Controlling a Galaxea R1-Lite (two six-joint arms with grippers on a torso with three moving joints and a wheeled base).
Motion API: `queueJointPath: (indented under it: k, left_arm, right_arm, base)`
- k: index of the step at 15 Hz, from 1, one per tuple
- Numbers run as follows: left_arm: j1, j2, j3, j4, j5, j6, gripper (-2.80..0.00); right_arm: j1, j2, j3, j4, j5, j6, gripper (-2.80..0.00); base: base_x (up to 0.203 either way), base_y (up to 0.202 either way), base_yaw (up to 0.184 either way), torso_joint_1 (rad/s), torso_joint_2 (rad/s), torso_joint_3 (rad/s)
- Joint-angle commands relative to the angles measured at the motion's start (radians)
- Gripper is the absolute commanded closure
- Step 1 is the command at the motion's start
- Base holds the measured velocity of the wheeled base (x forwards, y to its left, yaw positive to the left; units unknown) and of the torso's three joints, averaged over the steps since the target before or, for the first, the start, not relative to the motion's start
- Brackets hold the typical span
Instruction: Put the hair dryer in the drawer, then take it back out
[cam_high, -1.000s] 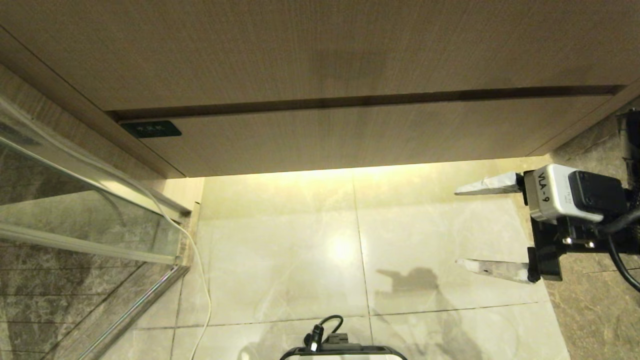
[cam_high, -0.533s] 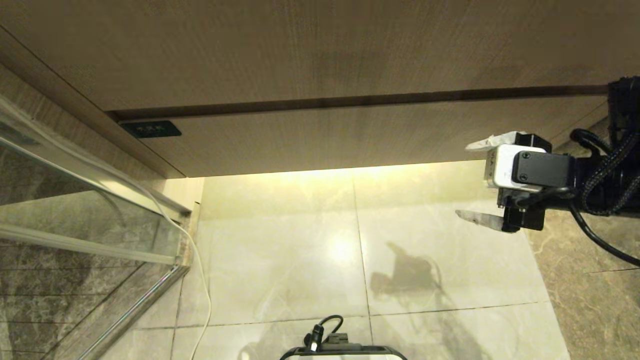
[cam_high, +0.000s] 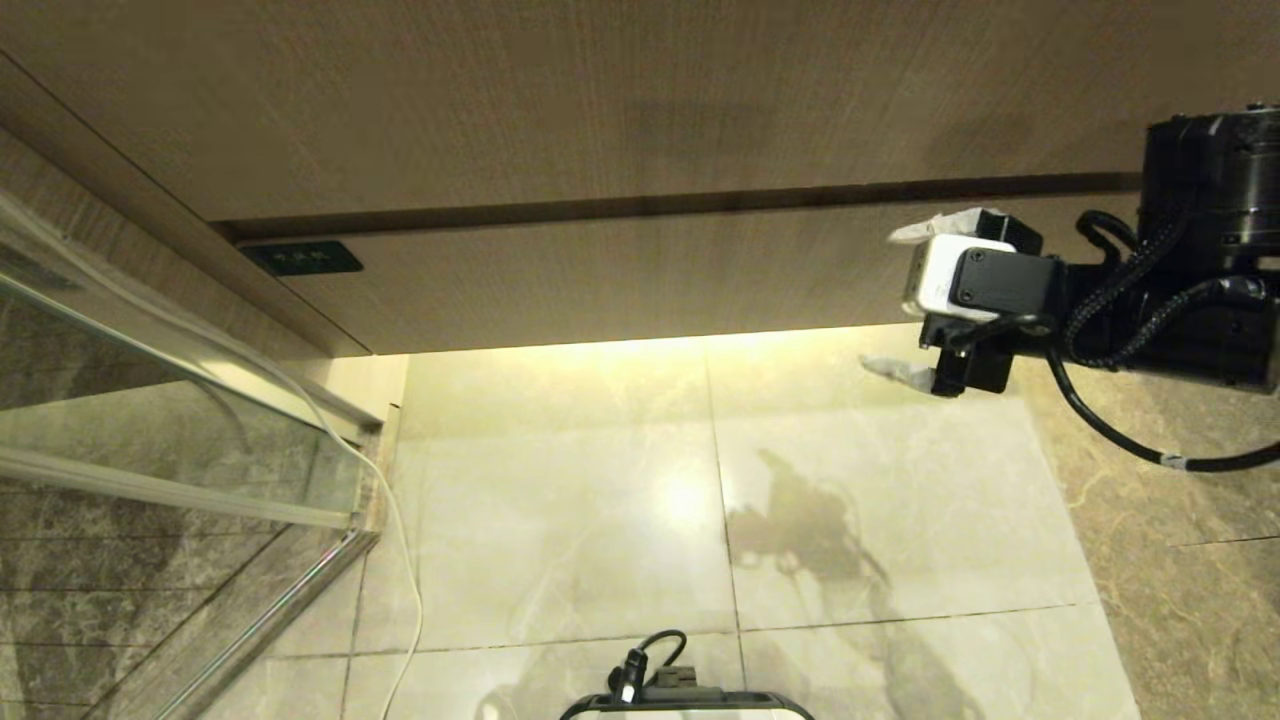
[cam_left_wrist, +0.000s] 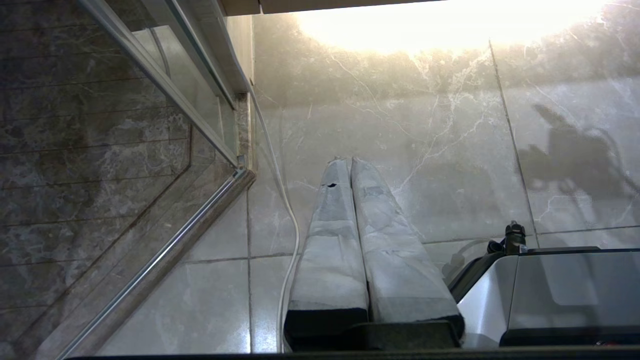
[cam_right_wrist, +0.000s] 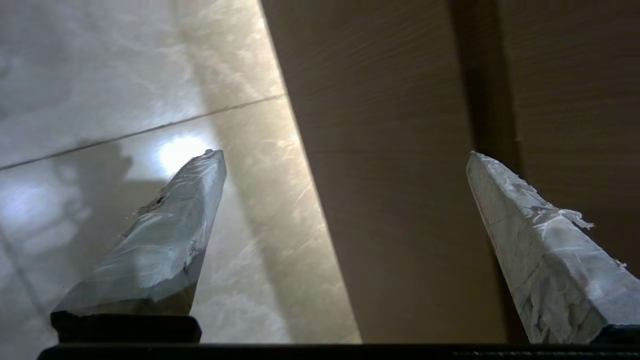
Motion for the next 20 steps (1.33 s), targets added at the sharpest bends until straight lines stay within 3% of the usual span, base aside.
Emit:
queueJointPath:
  k: [1,20]
  left_arm:
    - [0.001,0.000,0.001,0.000,0.000,0.000,0.00]
    - [0.001,0.000,0.000,0.000,0.000,0.000,0.00]
  right_arm:
    - [0.000,0.083,-0.075,-0.026,0.000,-0.007,-2.80]
    - [-0.060,0.348,-0.358,-0.061,0.001,-0.014,-2.80]
  base:
    - [0.000,0.000,0.000,0.000,0.00,0.000]
    - [0.000,0.000,0.000,0.000,0.00,0.000]
